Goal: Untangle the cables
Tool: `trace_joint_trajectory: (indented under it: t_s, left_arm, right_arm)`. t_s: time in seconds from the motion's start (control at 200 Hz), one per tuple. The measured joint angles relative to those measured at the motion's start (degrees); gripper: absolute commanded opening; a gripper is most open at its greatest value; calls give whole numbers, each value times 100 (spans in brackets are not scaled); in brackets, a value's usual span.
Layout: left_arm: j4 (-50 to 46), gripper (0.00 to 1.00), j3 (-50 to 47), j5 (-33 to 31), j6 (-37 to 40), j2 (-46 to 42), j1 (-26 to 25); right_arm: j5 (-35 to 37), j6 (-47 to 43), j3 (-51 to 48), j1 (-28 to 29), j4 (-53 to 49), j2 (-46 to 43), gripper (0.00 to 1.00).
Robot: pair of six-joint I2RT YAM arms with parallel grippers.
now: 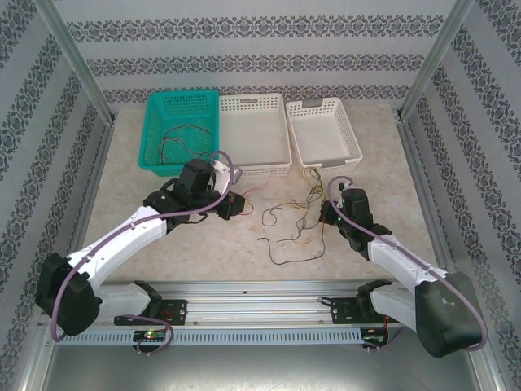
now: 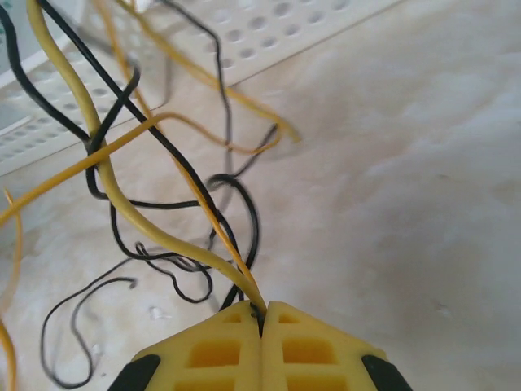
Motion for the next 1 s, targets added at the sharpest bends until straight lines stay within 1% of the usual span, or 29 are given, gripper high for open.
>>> trace_joint_trajectory:
  t_s: [0.145,0.305,0.49,0.579,0.794,1.004]
  left_arm:
    - [-46,0,-2,-592,24,-354,11]
    - [-22,0,-48,-920,61,-772,11]
    - [-24,0,-133,-1281,146,-1003,11]
    - [-33,0,-188,-1659,212,-1141,11]
    - [-46,0,-232,-2697,293,-1497,50]
    - [-63,0,-245,-3139,348,-1526,195]
  right_arm:
    - [39,101,-48,-258,-186,-39,0]
    - [-74,92,-66,-269,-197,-37,0]
    - [-208,-4,-243,76,-22,-234,0]
    - [-284,-81,-437,223,98,-509,0]
    - [-358,-120,-577,229,332,-612,0]
    - [-439,-122,-627,229,518,-614,0]
